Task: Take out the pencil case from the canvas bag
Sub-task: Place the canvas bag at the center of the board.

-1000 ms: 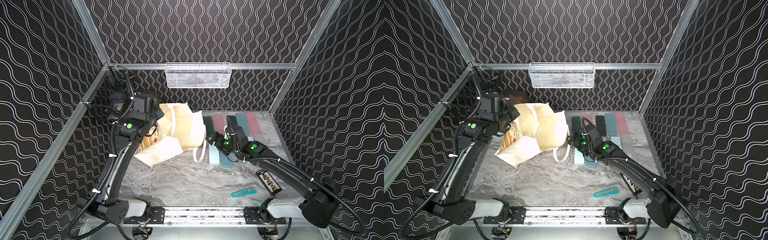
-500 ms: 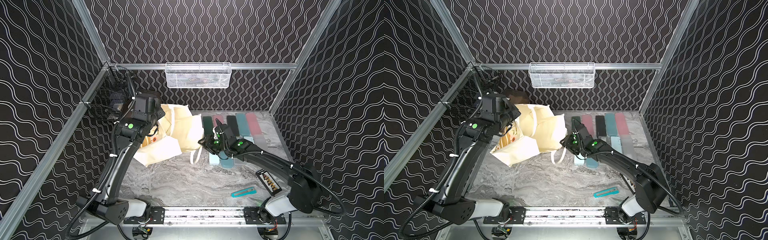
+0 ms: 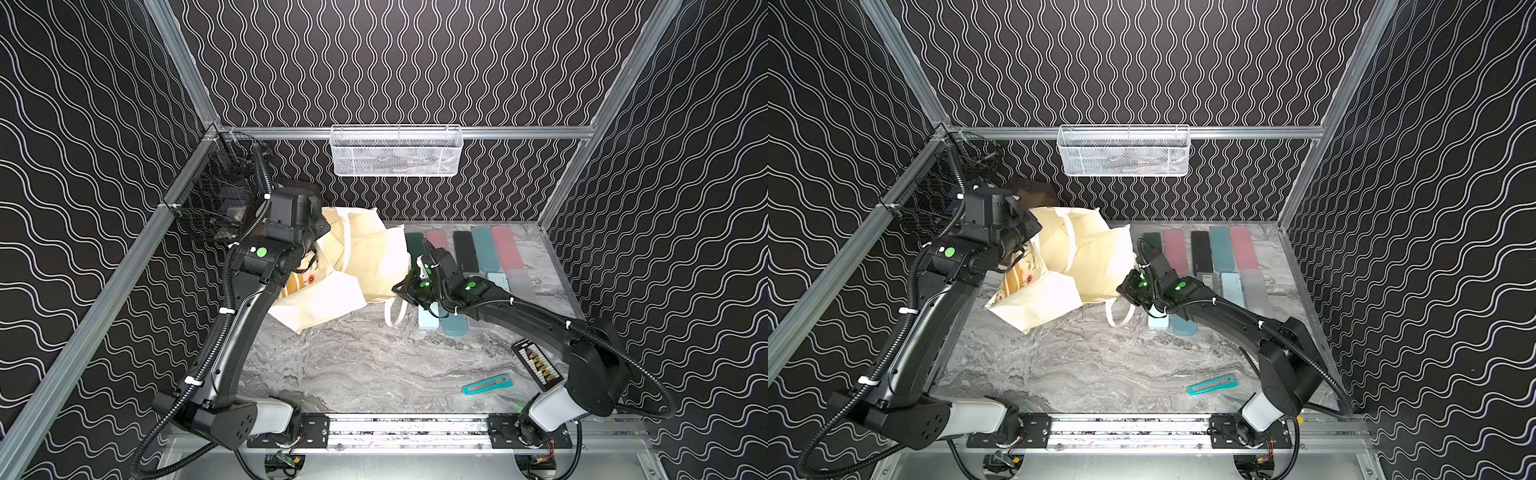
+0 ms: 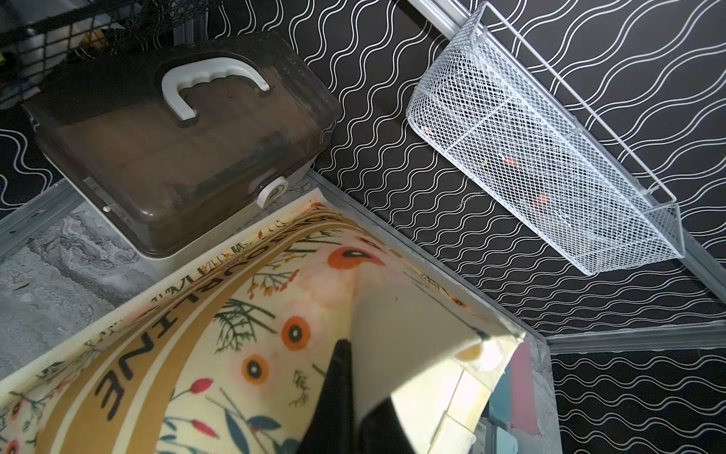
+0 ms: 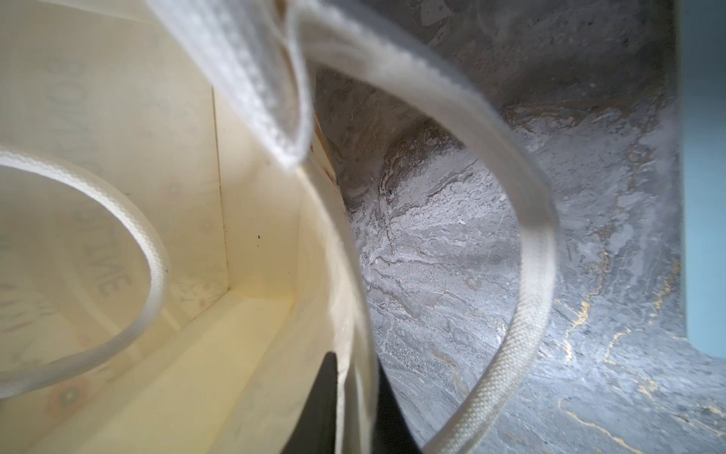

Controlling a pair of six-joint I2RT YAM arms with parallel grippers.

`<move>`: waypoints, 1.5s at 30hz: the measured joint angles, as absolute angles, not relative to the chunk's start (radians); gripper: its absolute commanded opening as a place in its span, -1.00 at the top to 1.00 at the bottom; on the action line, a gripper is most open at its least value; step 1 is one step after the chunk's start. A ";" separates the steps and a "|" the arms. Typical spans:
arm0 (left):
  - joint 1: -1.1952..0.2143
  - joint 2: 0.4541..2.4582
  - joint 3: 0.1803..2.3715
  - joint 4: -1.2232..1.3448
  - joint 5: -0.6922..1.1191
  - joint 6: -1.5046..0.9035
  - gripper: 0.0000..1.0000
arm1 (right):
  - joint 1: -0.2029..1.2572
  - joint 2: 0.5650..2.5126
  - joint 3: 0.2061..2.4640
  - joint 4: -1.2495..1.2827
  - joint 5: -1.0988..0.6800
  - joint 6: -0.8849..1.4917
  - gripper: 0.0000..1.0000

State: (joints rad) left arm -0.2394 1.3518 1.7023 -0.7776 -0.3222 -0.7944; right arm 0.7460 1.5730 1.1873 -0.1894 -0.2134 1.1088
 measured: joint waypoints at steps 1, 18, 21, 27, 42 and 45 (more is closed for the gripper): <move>-0.239 1.352 1.702 -0.778 -0.322 -0.794 1.00 | 0.746 1.565 1.191 -0.194 -0.207 1.106 1.00; -0.240 1.393 1.898 -0.999 -0.228 -0.599 1.00 | 0.725 1.660 1.809 -0.754 -0.092 0.854 1.00; -0.240 1.403 1.901 -1.050 -0.221 -0.547 1.00 | 0.710 1.710 1.925 -0.849 -0.099 0.796 1.00; -0.240 1.411 1.863 -1.108 -0.233 -0.468 1.00 | 0.685 1.800 2.115 -0.968 -0.101 0.706 1.00; -0.203 1.437 1.707 -1.010 -0.196 -0.424 1.00 | 0.629 1.980 2.267 -1.008 -0.110 0.579 1.00; -0.198 1.452 1.695 -0.979 -0.183 -0.424 1.00 | 0.617 2.010 2.298 -1.008 -0.115 0.566 1.00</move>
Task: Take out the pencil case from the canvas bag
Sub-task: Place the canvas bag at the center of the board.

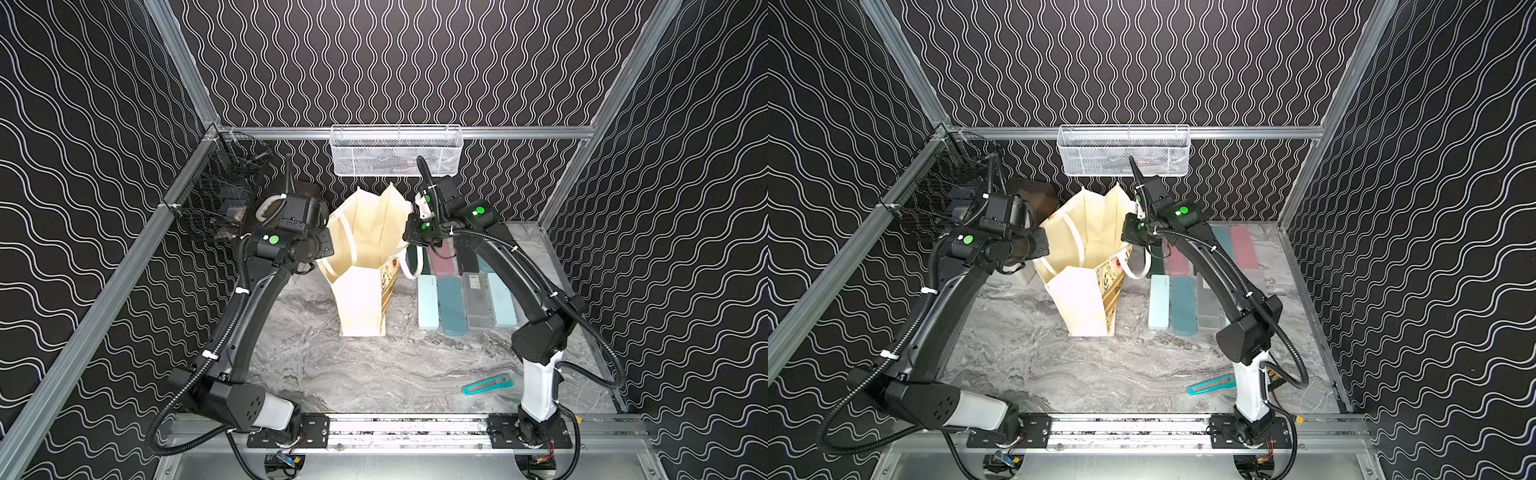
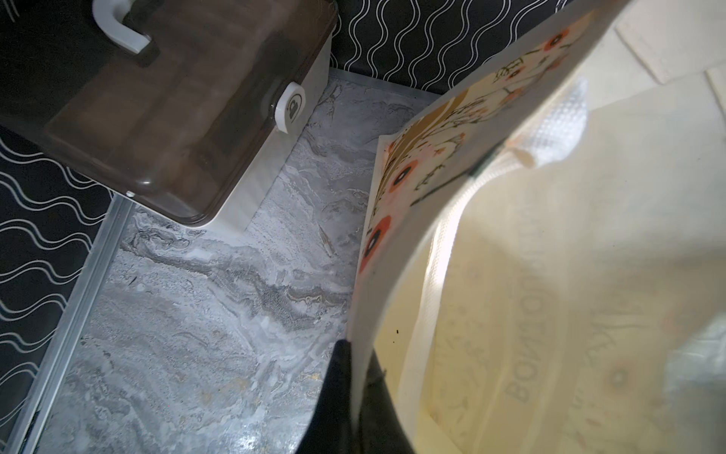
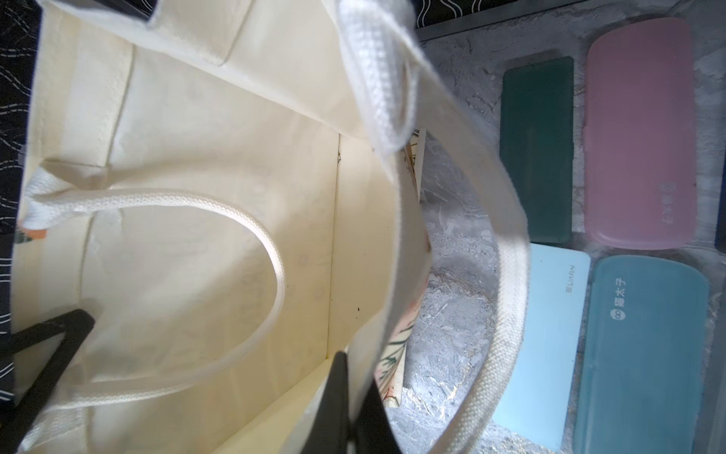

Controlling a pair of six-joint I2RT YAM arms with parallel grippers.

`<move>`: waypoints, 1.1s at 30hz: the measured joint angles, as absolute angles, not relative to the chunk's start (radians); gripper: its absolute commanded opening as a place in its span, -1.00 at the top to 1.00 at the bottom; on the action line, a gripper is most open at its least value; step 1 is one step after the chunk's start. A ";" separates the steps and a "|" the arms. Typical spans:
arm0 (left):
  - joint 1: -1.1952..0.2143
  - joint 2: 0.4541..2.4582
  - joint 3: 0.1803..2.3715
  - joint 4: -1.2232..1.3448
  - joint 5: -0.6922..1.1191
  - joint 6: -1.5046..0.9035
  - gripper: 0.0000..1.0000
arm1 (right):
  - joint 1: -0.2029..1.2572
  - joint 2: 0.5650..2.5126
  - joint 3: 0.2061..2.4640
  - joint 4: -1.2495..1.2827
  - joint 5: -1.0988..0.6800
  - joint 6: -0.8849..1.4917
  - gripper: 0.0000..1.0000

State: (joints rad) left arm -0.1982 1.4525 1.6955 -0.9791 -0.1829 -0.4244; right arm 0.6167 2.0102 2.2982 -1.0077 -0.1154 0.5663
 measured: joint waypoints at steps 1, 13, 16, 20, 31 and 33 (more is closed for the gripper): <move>-0.198 1.453 1.687 -0.970 -0.179 -0.425 1.00 | 0.612 2.018 2.303 -1.008 -0.118 0.564 1.00; -0.157 1.461 1.607 -0.890 -0.102 -0.447 0.22 | 0.601 2.083 2.284 -0.974 -0.175 0.557 0.42; -0.145 1.461 1.612 -0.890 -0.093 -0.447 -0.27 | 0.600 2.085 2.292 -0.972 -0.186 0.557 0.18; -0.133 1.453 1.654 -0.891 -0.078 -0.444 -0.82 | 0.598 2.069 2.299 -0.967 -0.193 0.556 -0.44; -0.127 1.141 1.502 -0.783 -0.136 -0.316 -0.98 | 0.550 1.689 1.952 -0.792 -0.132 0.516 -0.98; -0.127 1.055 1.412 -0.746 -0.163 -0.286 -0.98 | 0.530 1.594 1.817 -0.730 -0.102 0.509 -0.98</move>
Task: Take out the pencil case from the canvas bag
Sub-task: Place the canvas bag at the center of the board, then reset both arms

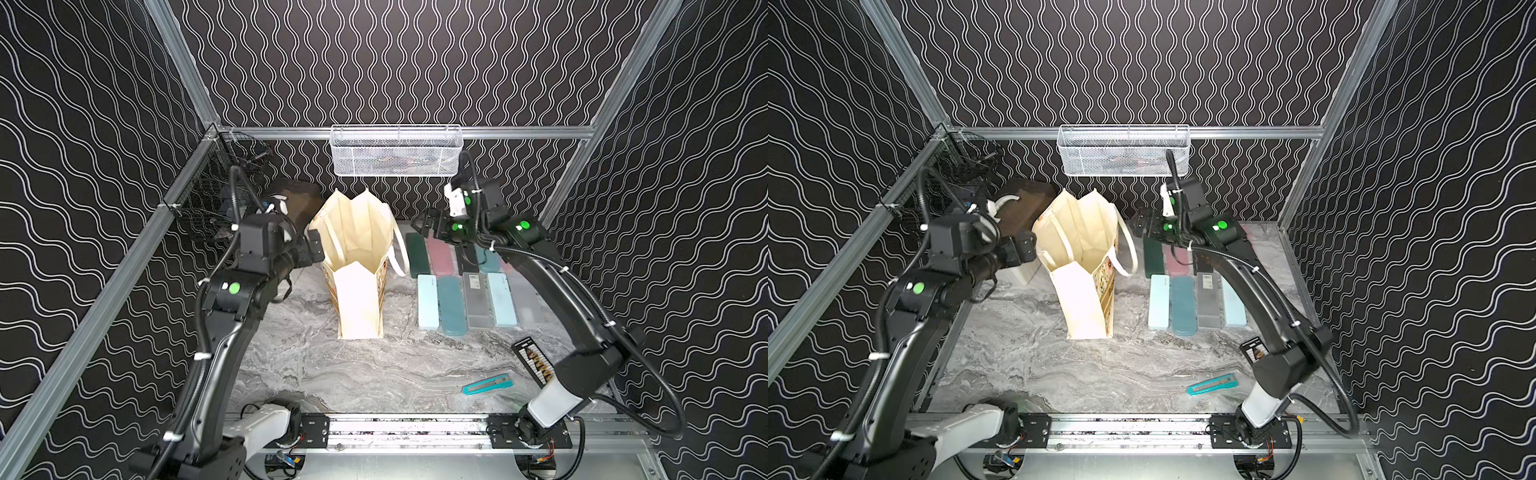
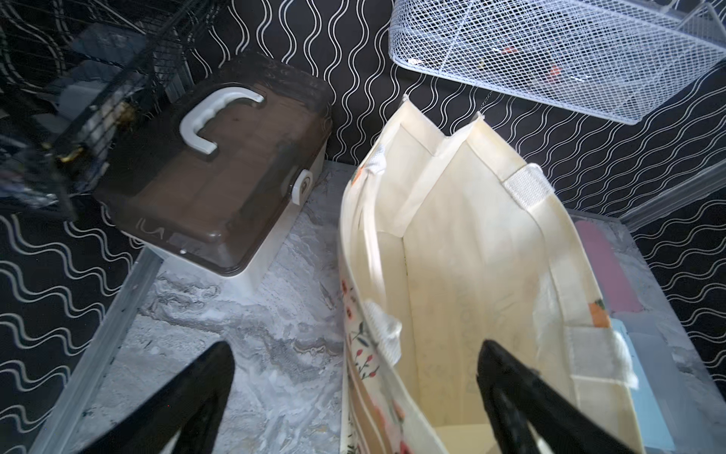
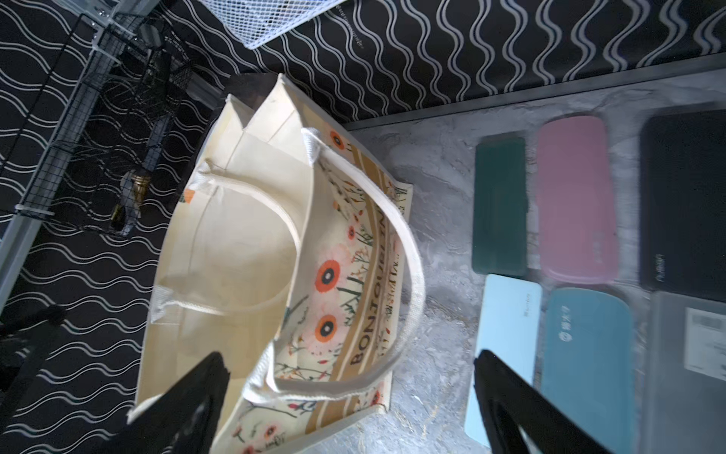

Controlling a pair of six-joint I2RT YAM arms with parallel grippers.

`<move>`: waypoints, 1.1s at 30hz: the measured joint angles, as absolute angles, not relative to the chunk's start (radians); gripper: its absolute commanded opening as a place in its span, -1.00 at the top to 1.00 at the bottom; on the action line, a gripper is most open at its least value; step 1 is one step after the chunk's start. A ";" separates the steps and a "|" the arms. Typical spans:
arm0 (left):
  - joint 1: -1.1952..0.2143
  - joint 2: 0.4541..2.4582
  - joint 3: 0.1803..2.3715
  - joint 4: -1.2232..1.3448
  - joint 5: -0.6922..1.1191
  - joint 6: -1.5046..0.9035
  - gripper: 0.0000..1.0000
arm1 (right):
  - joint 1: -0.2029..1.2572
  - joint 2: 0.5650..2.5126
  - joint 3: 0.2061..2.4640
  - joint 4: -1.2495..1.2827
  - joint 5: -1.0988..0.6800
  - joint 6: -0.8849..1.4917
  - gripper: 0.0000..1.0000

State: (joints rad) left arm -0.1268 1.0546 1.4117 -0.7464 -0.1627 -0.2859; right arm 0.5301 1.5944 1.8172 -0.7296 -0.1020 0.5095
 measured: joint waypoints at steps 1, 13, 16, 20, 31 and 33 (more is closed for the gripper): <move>-0.127 1.013 1.364 -0.732 -0.178 -0.276 -0.99 | 0.521 1.551 1.753 -0.699 -0.084 0.504 -0.98; -0.126 0.684 0.806 -0.543 -0.299 -0.237 -0.99 | 0.494 1.195 1.153 -0.471 0.214 0.386 -0.98; -0.126 0.696 0.739 -0.483 -0.327 -0.230 -0.99 | 0.468 1.164 1.038 -0.412 0.332 0.352 -0.98; -0.126 0.739 0.654 -0.342 -0.343 -0.182 -0.99 | 0.403 1.163 0.974 -0.355 0.456 0.306 -0.98; -0.072 0.933 0.488 -0.030 -0.382 -0.138 -0.99 | 0.187 1.206 0.759 -0.096 0.585 0.239 -0.99; -0.056 0.957 0.467 0.006 -0.389 -0.140 -0.99 | 0.150 1.240 0.755 -0.060 0.580 0.225 -0.99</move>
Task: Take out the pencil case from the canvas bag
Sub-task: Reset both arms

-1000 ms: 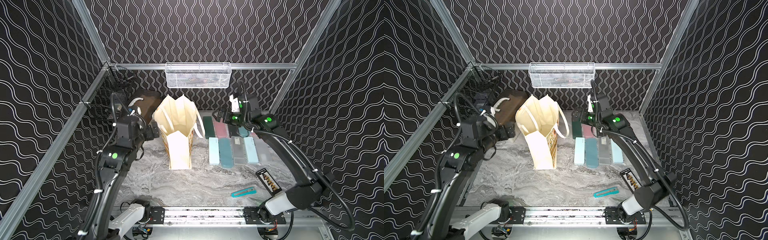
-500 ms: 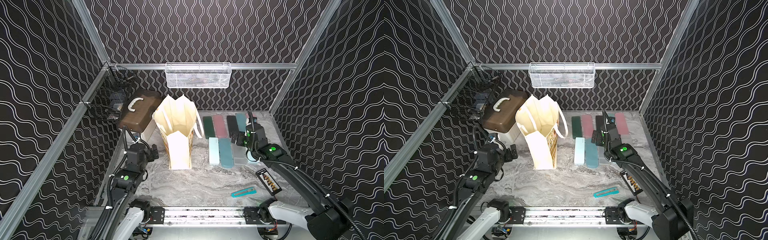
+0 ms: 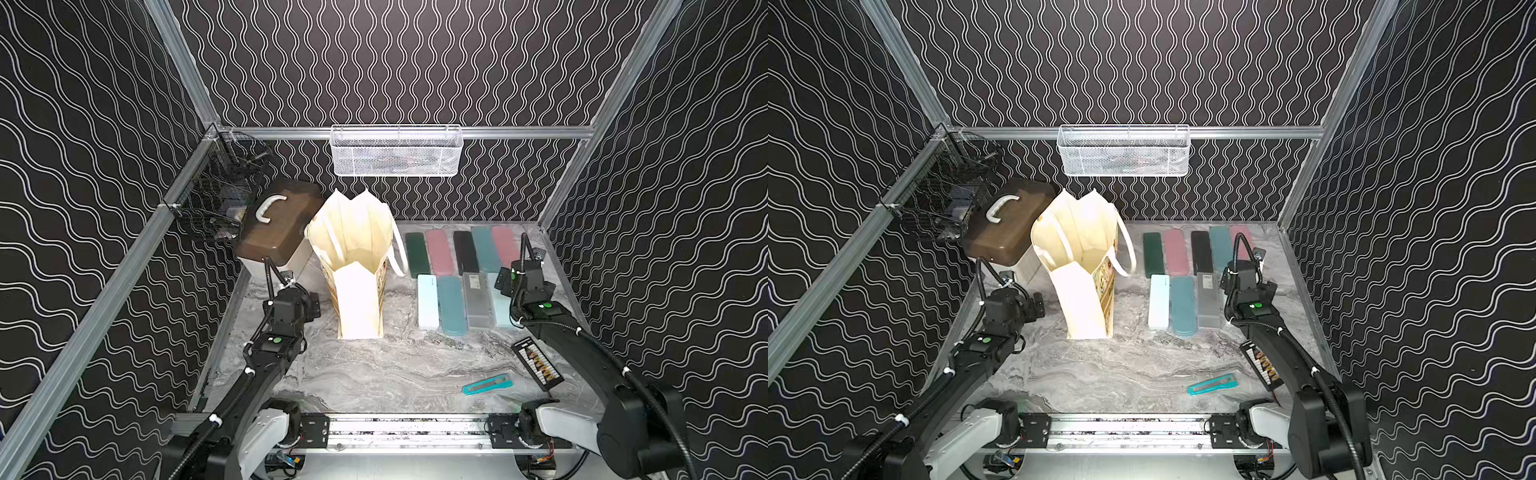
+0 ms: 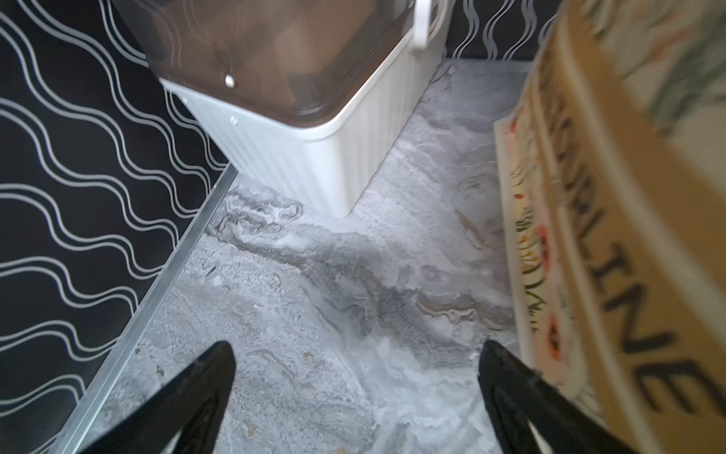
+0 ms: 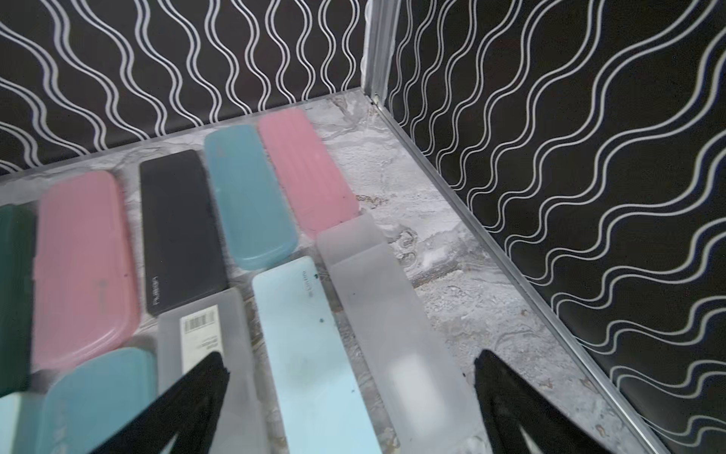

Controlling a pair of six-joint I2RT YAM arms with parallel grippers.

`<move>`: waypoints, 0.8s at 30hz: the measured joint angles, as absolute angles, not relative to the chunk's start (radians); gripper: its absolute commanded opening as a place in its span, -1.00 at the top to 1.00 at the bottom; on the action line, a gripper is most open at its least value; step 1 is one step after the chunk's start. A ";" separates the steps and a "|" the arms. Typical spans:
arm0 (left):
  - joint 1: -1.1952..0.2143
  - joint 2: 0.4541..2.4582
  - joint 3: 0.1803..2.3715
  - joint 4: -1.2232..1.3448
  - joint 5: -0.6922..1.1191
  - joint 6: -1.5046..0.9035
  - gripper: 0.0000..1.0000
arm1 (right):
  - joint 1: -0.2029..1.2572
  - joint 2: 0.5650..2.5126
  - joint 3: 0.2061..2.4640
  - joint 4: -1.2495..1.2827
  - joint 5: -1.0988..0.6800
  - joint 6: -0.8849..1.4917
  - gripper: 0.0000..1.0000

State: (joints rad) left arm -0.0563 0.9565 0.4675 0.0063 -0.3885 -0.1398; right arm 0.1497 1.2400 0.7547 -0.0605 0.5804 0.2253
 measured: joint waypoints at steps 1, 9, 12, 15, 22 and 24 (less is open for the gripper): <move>-0.051 0.968 0.458 0.024 -0.388 -0.140 -0.99 | 0.132 1.258 0.754 -0.049 0.574 0.223 -0.99; -0.024 1.106 0.411 0.168 -0.316 -0.136 -0.99 | 0.041 1.379 0.717 0.064 0.487 0.191 -0.99; -0.021 1.184 0.411 0.228 -0.280 -0.135 -0.99 | 0.019 1.425 0.693 0.115 0.455 0.179 -0.99; -0.017 1.256 0.402 0.311 -0.245 -0.131 -0.99 | -0.003 1.473 0.676 0.165 0.423 0.172 -0.99; -0.014 1.386 0.390 0.522 -0.160 -0.090 -0.99 | -0.044 1.557 0.615 0.332 0.312 0.162 -0.99; -0.014 1.415 0.390 0.576 -0.133 -0.080 -0.99 | -0.061 1.571 0.595 0.385 0.278 0.160 -0.99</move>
State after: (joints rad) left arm -0.0135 1.4155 0.3904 0.5762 -0.1326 -0.0799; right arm -0.0612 1.5711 0.5949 0.3851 0.2783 0.1604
